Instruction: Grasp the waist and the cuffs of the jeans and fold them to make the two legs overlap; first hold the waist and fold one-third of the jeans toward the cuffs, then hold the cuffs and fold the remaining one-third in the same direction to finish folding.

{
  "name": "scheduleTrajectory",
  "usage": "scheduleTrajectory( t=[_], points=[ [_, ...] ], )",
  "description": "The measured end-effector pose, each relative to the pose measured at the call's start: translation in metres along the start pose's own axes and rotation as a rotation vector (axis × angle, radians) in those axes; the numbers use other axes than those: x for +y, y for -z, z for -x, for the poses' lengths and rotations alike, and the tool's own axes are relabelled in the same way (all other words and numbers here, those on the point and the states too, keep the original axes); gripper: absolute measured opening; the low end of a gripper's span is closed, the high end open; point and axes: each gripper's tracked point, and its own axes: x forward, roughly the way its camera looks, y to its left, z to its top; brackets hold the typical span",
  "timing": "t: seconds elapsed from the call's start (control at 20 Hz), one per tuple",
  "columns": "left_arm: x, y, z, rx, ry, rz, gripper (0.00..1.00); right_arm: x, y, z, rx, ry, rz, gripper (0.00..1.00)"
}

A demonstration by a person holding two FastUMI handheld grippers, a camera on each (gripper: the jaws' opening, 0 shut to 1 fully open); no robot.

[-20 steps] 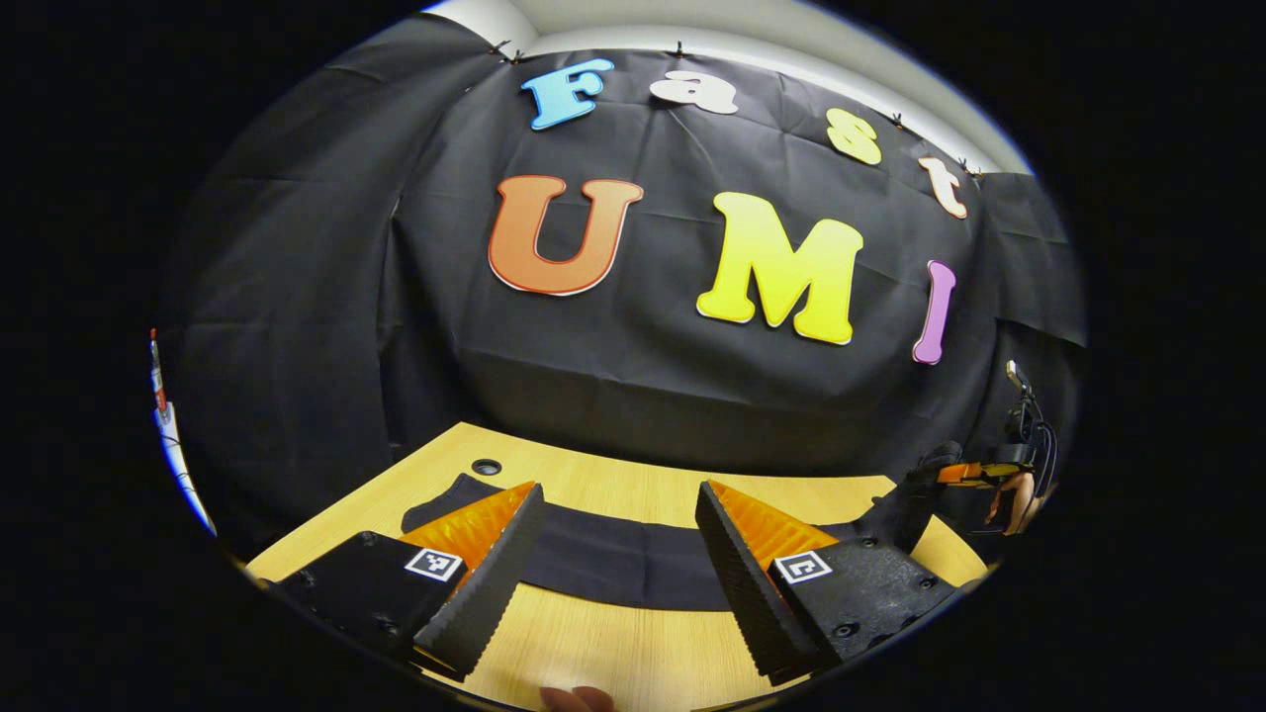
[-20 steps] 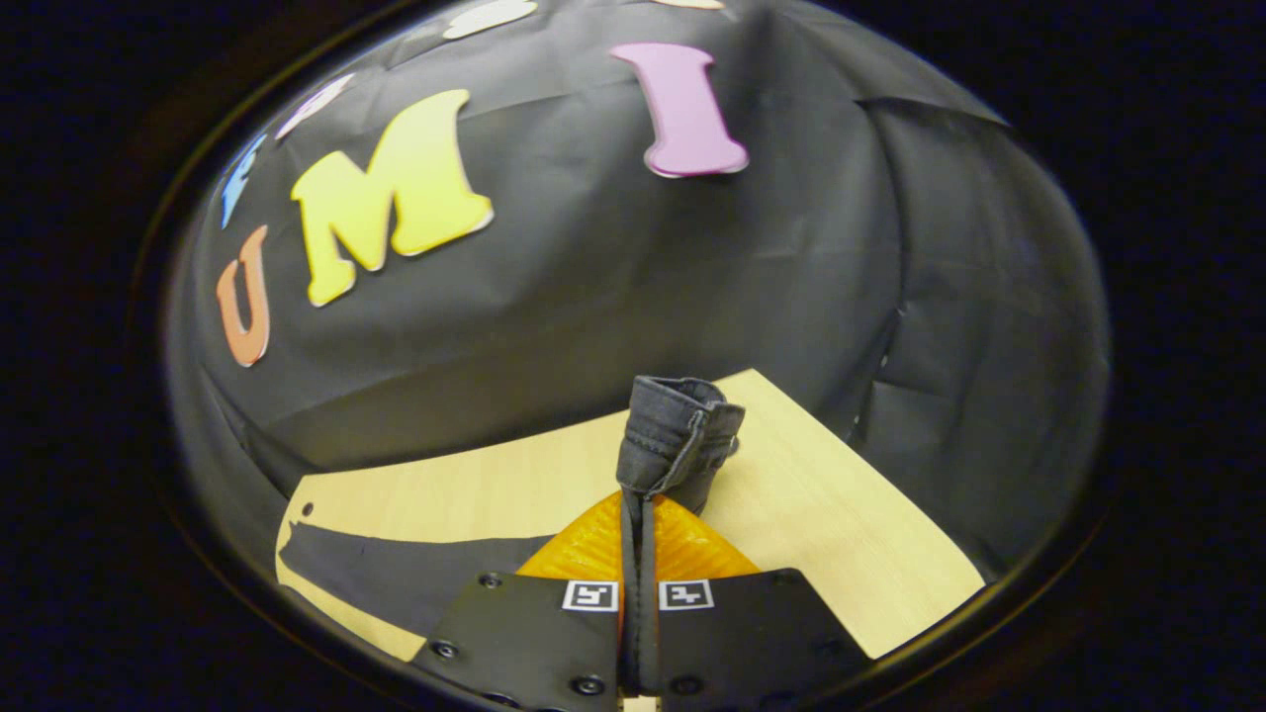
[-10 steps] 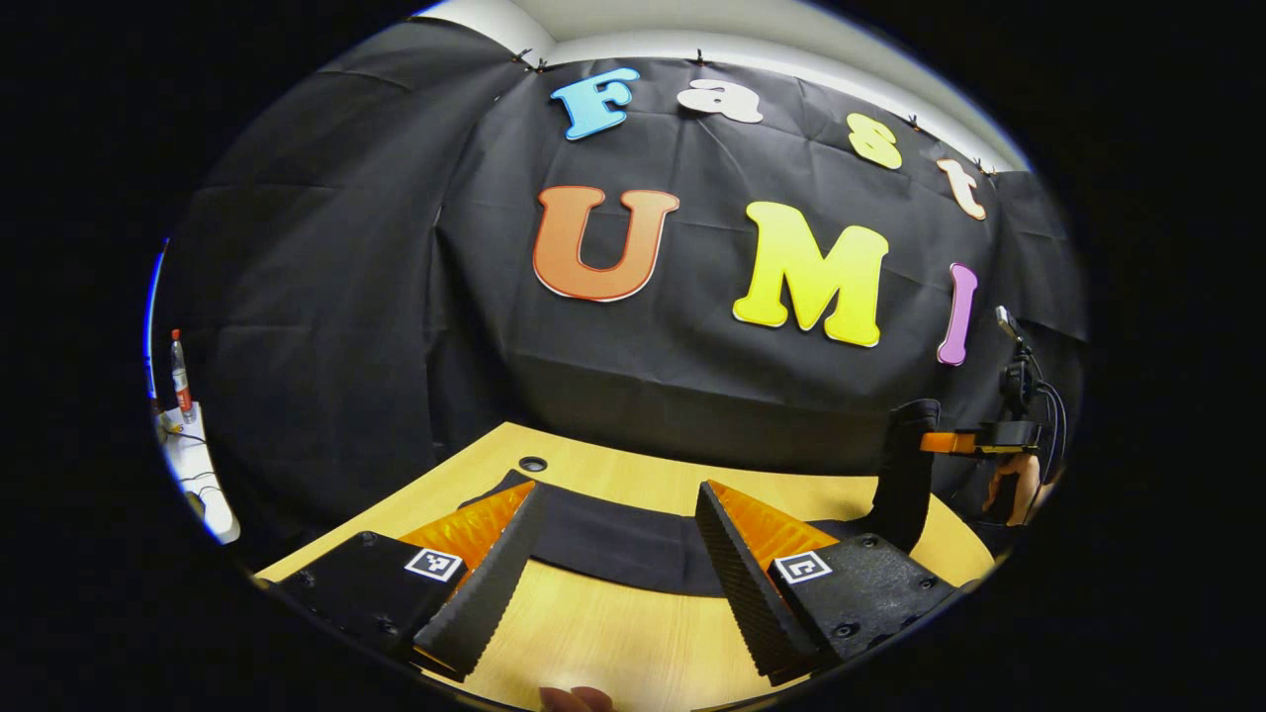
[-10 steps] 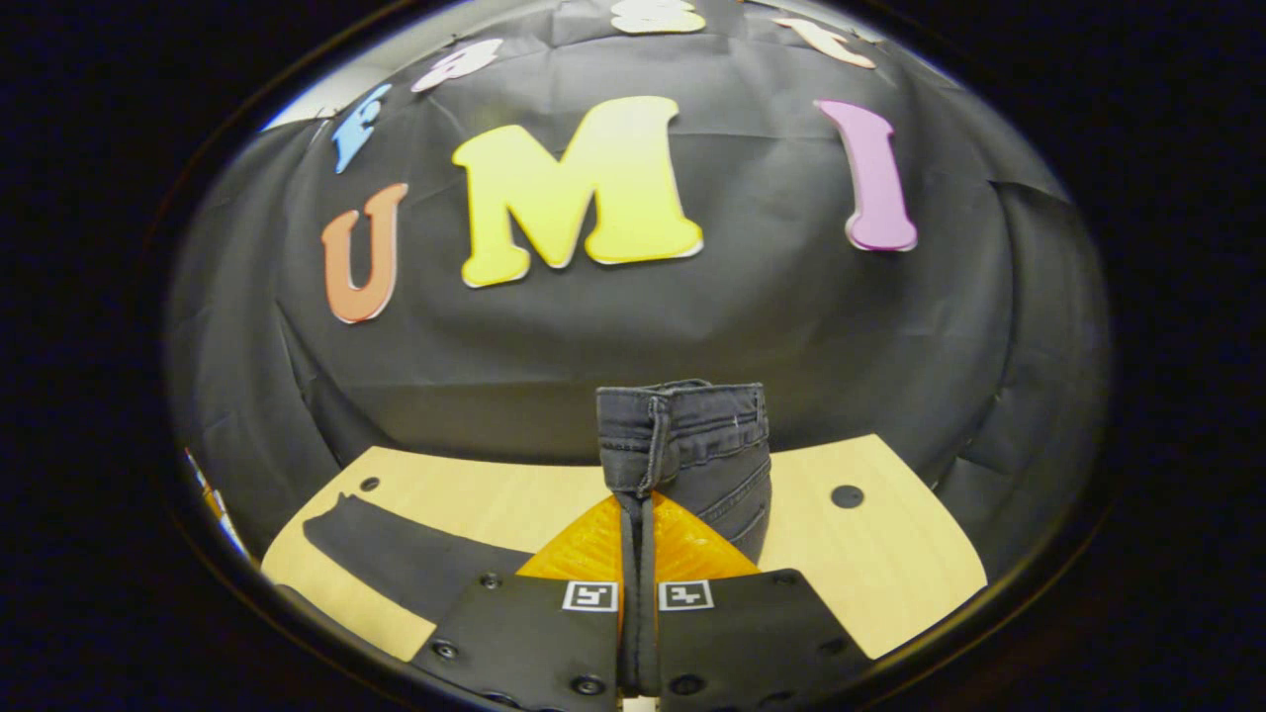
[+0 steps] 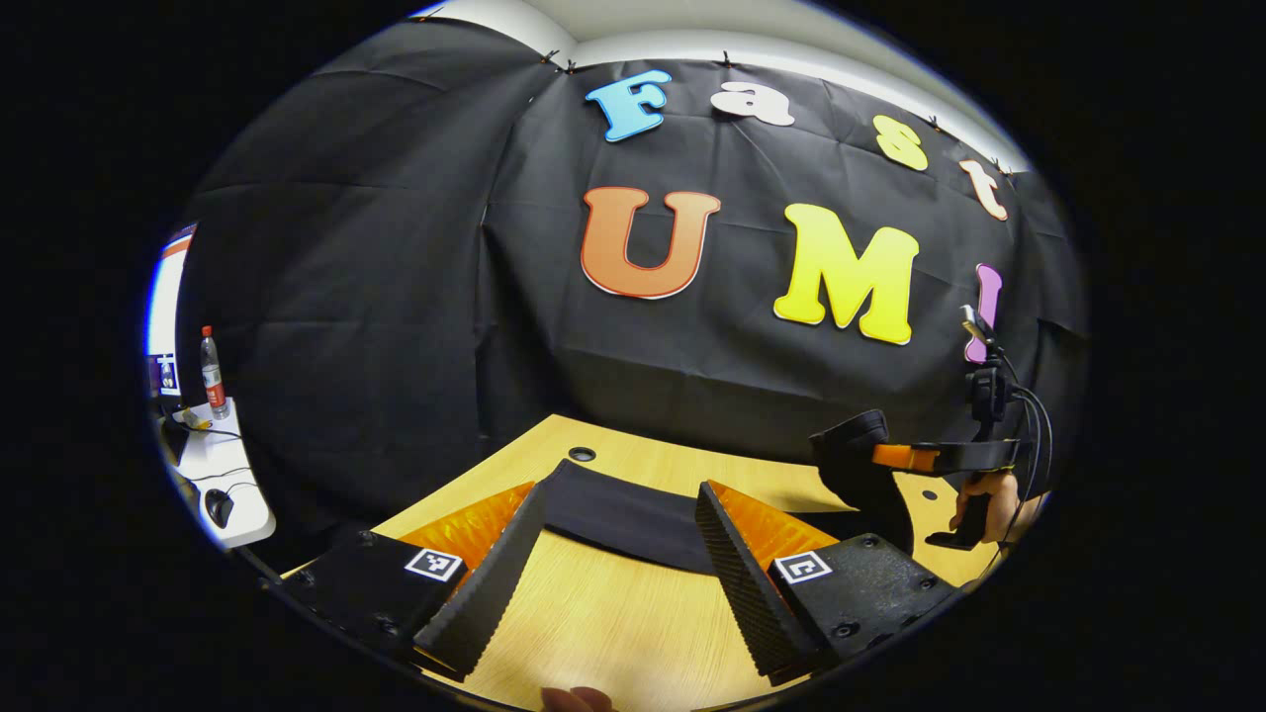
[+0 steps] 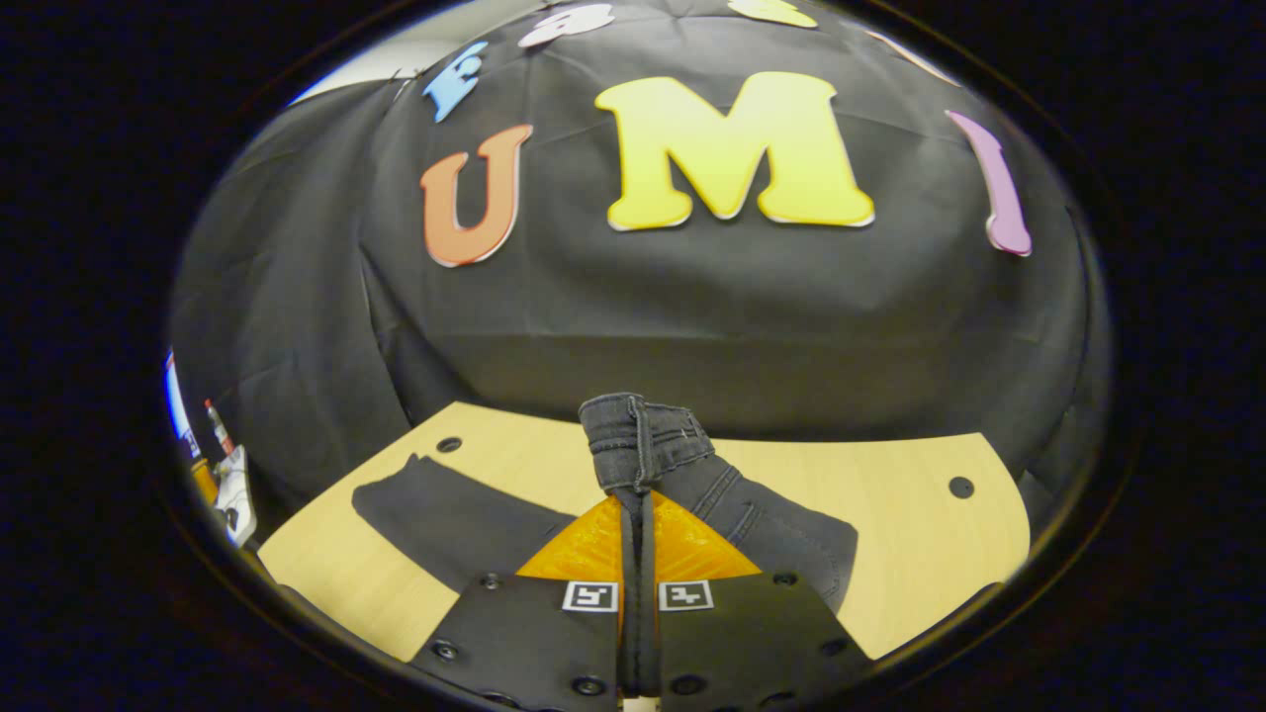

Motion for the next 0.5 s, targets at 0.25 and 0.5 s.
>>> scheduleTrajectory(
  t=[0.25, 0.5],
  points=[
    [0.011, 0.014, 0.004, 0.035, -0.038, -0.014, 0.99, 0.055, 0.064, -0.030, 0.135, -0.048, 0.110, 0.01],
    [0.013, 0.020, 0.003, 0.050, -0.042, -0.004, 0.99, 0.071, 0.128, -0.038, 0.264, -0.078, 0.200, 0.00]
  ],
)
